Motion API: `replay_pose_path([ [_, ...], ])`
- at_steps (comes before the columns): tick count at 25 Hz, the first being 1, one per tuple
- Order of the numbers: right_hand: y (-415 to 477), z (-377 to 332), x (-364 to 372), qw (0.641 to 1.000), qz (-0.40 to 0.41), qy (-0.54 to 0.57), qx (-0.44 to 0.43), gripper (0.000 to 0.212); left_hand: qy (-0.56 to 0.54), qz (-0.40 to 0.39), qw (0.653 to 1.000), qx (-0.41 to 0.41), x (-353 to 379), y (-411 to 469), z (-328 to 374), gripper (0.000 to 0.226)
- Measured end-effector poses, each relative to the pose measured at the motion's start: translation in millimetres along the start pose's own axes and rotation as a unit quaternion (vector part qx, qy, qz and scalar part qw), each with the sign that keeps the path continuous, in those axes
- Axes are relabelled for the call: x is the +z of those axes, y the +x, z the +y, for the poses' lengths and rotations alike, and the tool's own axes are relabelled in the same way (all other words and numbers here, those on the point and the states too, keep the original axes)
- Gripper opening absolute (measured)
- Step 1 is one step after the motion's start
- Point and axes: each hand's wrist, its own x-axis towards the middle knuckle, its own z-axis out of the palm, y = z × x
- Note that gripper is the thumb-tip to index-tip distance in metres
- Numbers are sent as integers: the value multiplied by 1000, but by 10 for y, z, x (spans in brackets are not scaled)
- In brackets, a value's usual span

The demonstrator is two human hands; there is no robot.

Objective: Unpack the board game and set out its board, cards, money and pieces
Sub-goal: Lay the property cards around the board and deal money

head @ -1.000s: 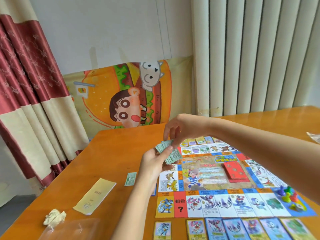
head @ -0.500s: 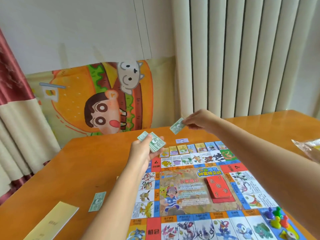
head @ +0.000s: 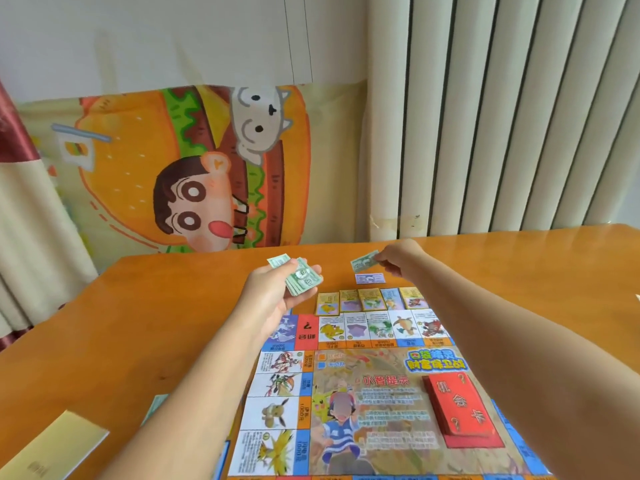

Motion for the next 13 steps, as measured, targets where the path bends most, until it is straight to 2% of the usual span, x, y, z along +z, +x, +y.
replay_pose_path([
  [5,128,60,39,1000,0,-8,23,15,-10,-17,1000,-1,-44,79,-9,14],
  [10,188,145,93,999,-11,-30,22,25,-18,-21,1000,3,-61,122,-29,14],
  [13,164,172,100,995,0,-99,16,30,-15,-24,1000,6,-89,115,-43,15],
])
